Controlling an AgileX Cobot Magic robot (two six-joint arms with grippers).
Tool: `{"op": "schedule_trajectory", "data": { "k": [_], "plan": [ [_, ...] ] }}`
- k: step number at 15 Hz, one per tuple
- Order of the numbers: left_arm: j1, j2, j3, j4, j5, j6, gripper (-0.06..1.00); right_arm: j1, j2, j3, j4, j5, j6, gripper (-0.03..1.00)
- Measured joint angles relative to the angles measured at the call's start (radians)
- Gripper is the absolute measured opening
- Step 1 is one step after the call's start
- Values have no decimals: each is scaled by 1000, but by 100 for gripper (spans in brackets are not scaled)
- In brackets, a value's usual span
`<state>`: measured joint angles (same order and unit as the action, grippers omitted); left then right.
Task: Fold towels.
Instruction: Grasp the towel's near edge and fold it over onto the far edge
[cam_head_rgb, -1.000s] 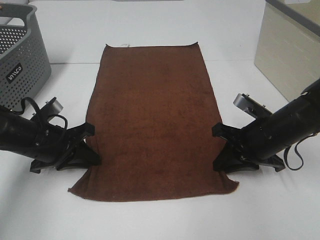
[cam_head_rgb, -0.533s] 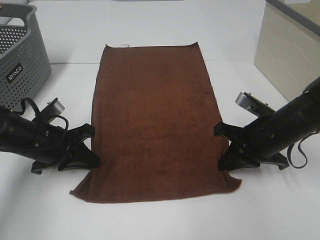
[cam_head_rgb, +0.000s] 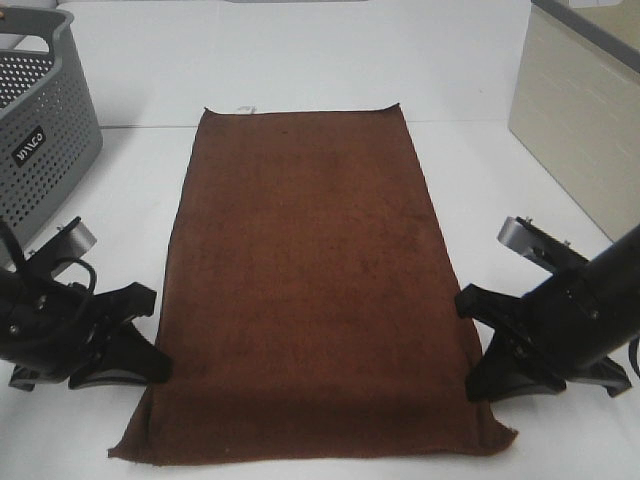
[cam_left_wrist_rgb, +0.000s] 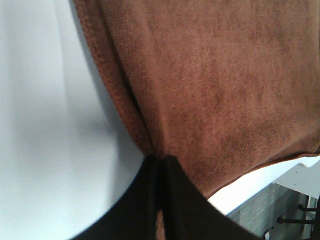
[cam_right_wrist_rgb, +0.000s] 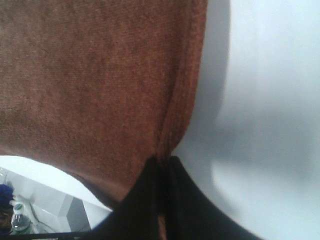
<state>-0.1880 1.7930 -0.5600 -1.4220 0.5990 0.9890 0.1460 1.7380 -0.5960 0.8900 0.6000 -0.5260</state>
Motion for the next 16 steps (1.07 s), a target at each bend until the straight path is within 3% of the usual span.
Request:
{"op": "schedule_trajectory", "data": {
  "k": [5, 10, 13, 16],
  "plan": [
    [0, -115, 166, 3, 19, -1, 1, 1, -126, 184, 79, -2, -78, 0],
    [0, -114, 111, 31, 42, -98, 1, 1, -136, 100, 86, 1, -97, 0],
    [0, -103, -109, 213, 45, -327, 1, 1, -107, -111, 54, 58, -48, 0],
    [0, -19, -371, 398, 56, -546, 1, 1, 0, -340, -67, 109, 79, 0]
  ]
}}
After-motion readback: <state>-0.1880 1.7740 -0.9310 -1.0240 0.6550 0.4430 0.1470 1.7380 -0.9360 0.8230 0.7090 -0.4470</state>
